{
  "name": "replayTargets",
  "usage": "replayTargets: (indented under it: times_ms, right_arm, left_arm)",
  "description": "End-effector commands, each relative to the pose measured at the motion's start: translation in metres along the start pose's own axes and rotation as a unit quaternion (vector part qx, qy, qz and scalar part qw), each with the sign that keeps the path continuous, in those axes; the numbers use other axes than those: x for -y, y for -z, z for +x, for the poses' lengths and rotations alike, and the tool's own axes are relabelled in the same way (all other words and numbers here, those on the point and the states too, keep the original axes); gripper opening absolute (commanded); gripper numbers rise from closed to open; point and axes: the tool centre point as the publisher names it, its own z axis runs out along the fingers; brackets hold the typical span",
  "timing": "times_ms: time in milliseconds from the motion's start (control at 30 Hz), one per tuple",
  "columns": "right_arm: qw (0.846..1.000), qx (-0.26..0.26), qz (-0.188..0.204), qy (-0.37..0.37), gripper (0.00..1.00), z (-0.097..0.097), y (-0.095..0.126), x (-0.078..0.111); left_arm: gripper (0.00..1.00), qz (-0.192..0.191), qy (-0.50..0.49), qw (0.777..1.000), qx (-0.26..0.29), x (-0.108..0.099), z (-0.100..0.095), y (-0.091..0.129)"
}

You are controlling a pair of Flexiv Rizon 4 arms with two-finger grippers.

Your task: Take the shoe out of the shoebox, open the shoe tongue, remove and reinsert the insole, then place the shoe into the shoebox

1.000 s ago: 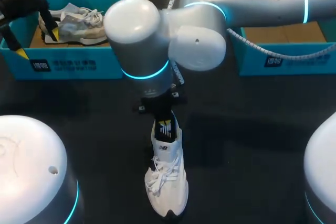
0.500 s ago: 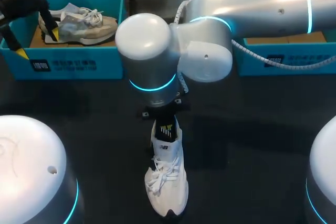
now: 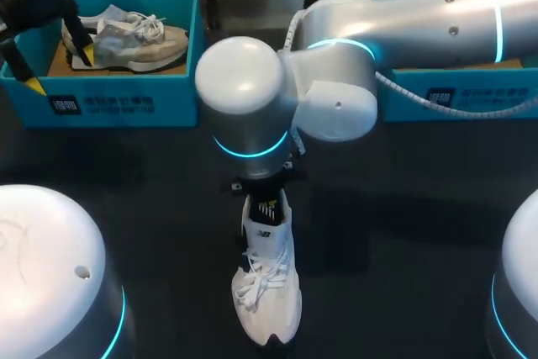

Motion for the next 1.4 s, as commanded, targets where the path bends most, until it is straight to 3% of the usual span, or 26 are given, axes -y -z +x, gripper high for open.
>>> replayTargets:
  times_ms: [33, 300, 433, 633, 833, 1067, 1400]
  right_arm:
    - [1.0, -0.002, 0.0, -0.01, 0.0, -0.001, -0.014, 0.005]
    - [0.999, -0.009, 0.024, -0.034, 0.0, 0.0, -0.024, 0.026]
    - [0.999, -0.006, -0.001, -0.041, 0.0, 0.001, -0.01, 0.03]
    - [0.998, 0.025, -0.055, -0.029, 0.0, 0.002, 0.026, 0.023]
    - [0.995, 0.035, -0.09, -0.017, 0.0, 0.0, 0.04, 0.01]
    - [0.993, 0.032, -0.115, -0.008, 0.0, -0.001, 0.041, -0.004]
    - [0.995, 0.019, -0.102, -0.004, 0.0, 0.0, 0.026, -0.016]
  left_arm:
    - [1.0, -0.002, 0.0, 1.0, -0.001, 0.0, 0.0, 0.0]
    - [1.0, -0.002, 0.0, 1.0, -0.001, 0.0, 0.0, 0.0]
    - [1.0, -0.002, 0.0, 1.0, -0.001, 0.0, 0.0, 0.0]
    - [1.0, -0.002, 0.0, 1.0, -0.001, 0.0, 0.0, 0.0]
    - [1.0, -0.002, 0.0, 1.0, -0.001, 0.0, 0.0, 0.0]
    - [1.0, -0.002, 0.0, 1.0, -0.001, 0.0, 0.0, 0.0]
    - [1.0, -0.002, 0.0, 1.0, -0.001, 0.0, 0.0, 0.0]
